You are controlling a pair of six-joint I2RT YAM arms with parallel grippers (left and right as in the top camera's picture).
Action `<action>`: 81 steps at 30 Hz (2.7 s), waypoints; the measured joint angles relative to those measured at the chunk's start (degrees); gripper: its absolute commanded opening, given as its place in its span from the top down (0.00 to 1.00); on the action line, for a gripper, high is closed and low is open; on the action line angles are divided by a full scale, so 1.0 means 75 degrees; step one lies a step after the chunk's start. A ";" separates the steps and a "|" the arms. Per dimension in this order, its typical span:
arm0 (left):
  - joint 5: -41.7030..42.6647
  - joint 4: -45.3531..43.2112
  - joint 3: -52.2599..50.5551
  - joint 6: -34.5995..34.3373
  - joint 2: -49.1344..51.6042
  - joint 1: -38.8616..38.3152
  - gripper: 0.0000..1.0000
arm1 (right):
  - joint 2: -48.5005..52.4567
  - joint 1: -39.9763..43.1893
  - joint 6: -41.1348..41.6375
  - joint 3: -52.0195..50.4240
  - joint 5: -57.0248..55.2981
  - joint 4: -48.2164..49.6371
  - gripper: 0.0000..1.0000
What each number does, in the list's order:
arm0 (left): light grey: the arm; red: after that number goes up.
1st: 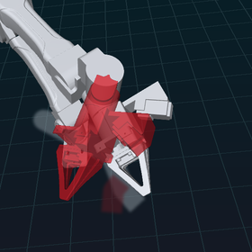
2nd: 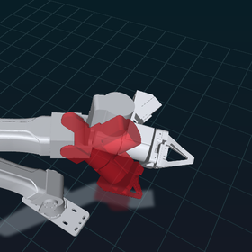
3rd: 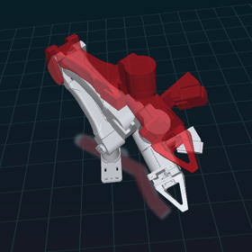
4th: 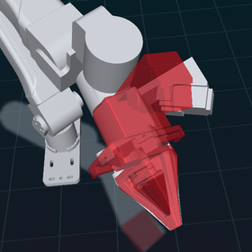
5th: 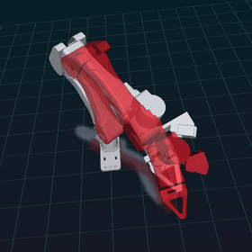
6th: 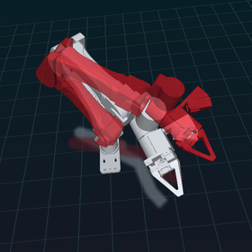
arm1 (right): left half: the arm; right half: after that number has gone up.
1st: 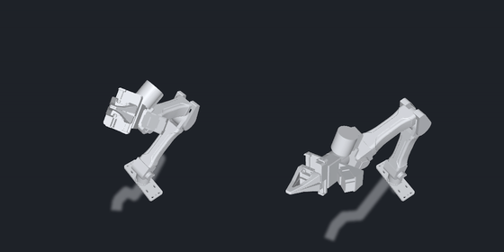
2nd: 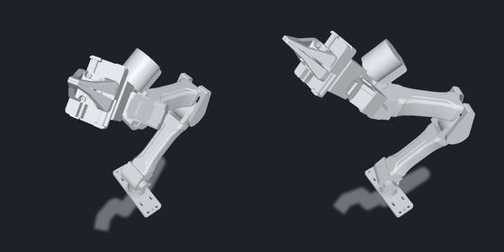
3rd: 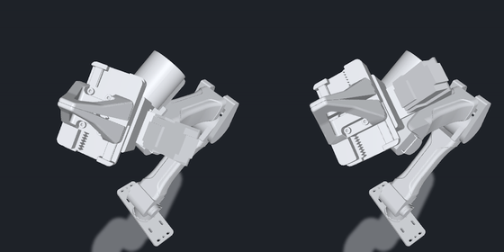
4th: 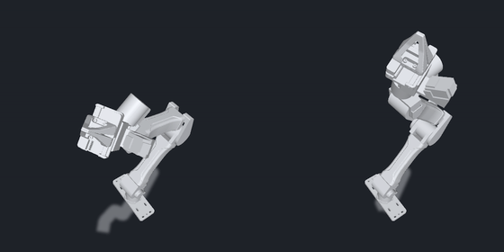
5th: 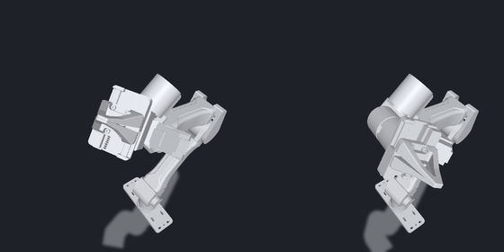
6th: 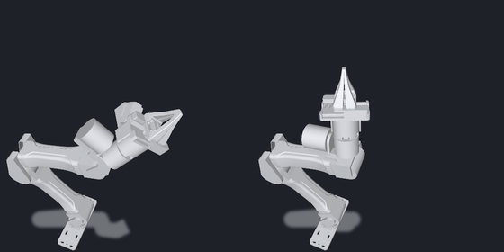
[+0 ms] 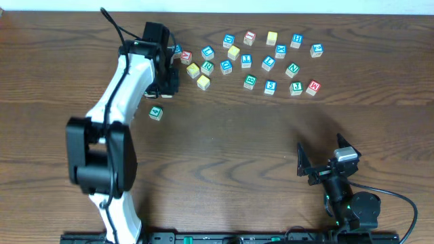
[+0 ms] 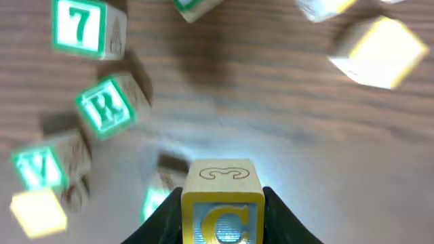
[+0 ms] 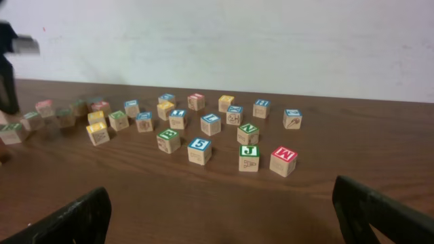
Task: Spell out CORL
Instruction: 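Carry the C block right and lower it onto the open table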
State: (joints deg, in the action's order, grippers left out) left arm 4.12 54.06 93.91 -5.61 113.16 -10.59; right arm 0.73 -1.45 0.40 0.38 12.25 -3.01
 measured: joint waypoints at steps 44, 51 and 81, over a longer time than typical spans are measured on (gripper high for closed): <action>-0.0009 -0.2229 -0.2066 -0.2043 -0.0216 -0.1667 0.81 | 0.0000 0.0000 -0.0003 0.0000 0.0000 -0.0003 0.01; -0.0012 -0.2509 -0.2299 -0.1985 -0.0210 -0.1667 0.81 | 0.0000 0.0000 -0.0003 0.0000 0.0000 0.0000 0.01; -0.0029 -0.2495 -0.2320 -0.1856 0.0079 -0.1667 0.69 | 0.0000 0.0000 -0.0003 0.0000 0.0000 0.0000 0.01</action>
State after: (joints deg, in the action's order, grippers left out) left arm 3.90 35.35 76.51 -19.53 113.75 -23.09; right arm 0.73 -1.45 0.38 0.38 12.25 -3.01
